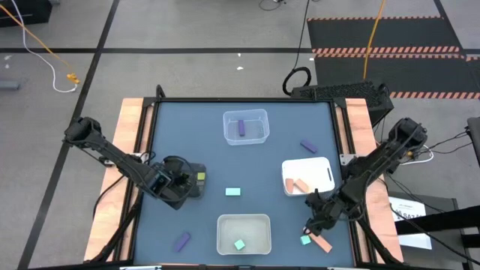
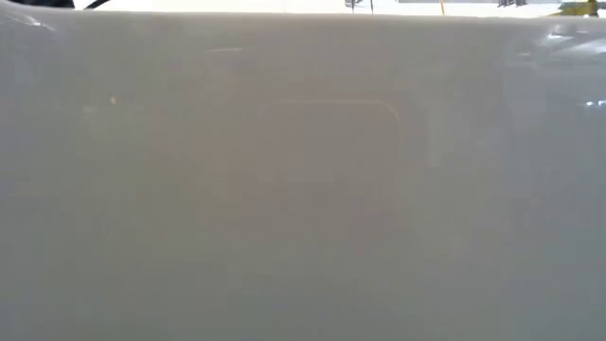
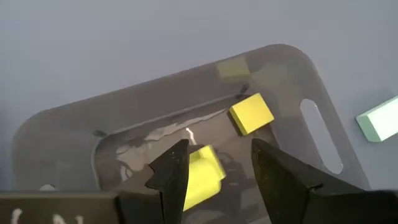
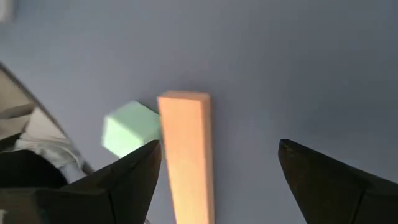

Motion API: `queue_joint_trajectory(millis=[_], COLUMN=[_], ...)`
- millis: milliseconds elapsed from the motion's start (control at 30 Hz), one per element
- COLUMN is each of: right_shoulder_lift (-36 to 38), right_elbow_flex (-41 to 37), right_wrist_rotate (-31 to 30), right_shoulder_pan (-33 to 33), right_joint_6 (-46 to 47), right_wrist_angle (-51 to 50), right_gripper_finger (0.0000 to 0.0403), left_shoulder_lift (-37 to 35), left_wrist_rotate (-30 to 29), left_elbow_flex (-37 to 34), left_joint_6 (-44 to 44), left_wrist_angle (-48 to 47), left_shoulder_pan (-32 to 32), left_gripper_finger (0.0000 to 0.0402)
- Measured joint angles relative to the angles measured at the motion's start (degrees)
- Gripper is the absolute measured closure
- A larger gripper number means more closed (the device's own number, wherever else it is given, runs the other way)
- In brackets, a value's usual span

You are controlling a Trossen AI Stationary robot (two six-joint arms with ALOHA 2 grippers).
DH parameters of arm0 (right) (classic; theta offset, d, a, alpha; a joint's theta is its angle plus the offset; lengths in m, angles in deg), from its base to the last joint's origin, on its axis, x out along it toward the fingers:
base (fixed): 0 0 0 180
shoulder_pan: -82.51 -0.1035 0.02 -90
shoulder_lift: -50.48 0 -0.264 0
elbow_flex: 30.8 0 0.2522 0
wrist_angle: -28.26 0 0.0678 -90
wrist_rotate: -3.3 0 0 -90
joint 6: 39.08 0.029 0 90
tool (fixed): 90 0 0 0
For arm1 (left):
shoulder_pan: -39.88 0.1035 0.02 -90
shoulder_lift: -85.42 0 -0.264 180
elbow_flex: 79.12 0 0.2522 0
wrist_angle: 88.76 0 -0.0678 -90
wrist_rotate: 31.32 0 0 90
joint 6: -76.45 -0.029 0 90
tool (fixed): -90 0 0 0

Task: Sort & place blocks by color
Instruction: Put the brown block into the white bin

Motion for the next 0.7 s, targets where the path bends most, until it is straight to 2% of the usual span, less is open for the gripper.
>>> queue_joint_trajectory(millis=[233,400,500,700], right_shoulder_lift=[-2.66,-2.66,-3.78,-10.35], right_elbow_flex=[0.0,2.35,3.65,7.56], right_wrist_rotate=[4.96,4.53,1.74,1.95], right_shoulder_pan=[-1.82,-3.58,-4.71,-6.24], right_joint_6=[4.23,7.73,9.04,7.9], right_wrist_angle=[3.57,3.41,2.56,1.56], right_gripper_finger=[0.009,0.009,0.009,0.009], left_shoulder_lift=[0.0,0.0,0.0,0.0], left_wrist_rotate=[0.03,0.02,0.02,0.04], left_elbow_flex=[0.0,0.0,0.0,0.0], left_joint_6=[-1.53,-1.66,-1.67,-3.28], left_wrist_angle=[-0.03,-0.03,-0.03,-0.08], left_shoulder_pan=[0.0,0.01,0.0,0.01], left_gripper_finger=[0.0226,0.0225,0.0225,0.0225])
